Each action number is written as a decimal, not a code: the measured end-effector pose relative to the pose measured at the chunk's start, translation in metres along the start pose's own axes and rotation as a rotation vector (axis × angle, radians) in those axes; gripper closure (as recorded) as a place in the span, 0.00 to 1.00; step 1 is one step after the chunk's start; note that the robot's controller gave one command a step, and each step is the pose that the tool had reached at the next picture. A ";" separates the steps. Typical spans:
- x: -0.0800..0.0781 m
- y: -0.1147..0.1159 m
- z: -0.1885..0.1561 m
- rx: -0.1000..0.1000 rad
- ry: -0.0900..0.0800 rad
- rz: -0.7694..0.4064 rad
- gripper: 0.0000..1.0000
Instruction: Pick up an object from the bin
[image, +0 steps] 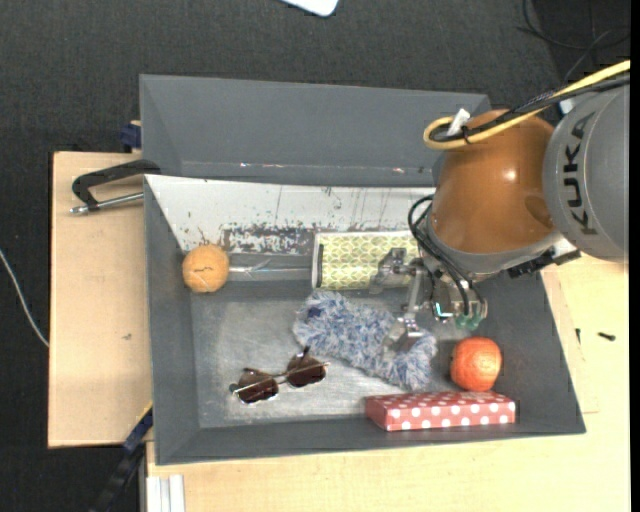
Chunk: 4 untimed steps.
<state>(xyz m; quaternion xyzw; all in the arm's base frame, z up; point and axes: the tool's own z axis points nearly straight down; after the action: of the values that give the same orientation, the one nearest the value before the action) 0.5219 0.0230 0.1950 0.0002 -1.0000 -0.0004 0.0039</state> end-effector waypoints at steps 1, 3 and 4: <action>-0.002 0.000 -0.004 0.000 -0.008 0.001 0.00; -0.036 -0.052 0.117 0.002 -0.011 -0.203 1.00; -0.036 -0.052 0.117 0.002 -0.011 -0.203 1.00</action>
Offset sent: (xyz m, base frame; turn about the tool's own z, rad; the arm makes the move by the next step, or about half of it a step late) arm 0.0063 -0.0008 -0.1196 -0.1200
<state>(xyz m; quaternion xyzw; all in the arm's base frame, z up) 0.5569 -0.0293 0.0779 0.1015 -0.9948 0.0003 -0.0015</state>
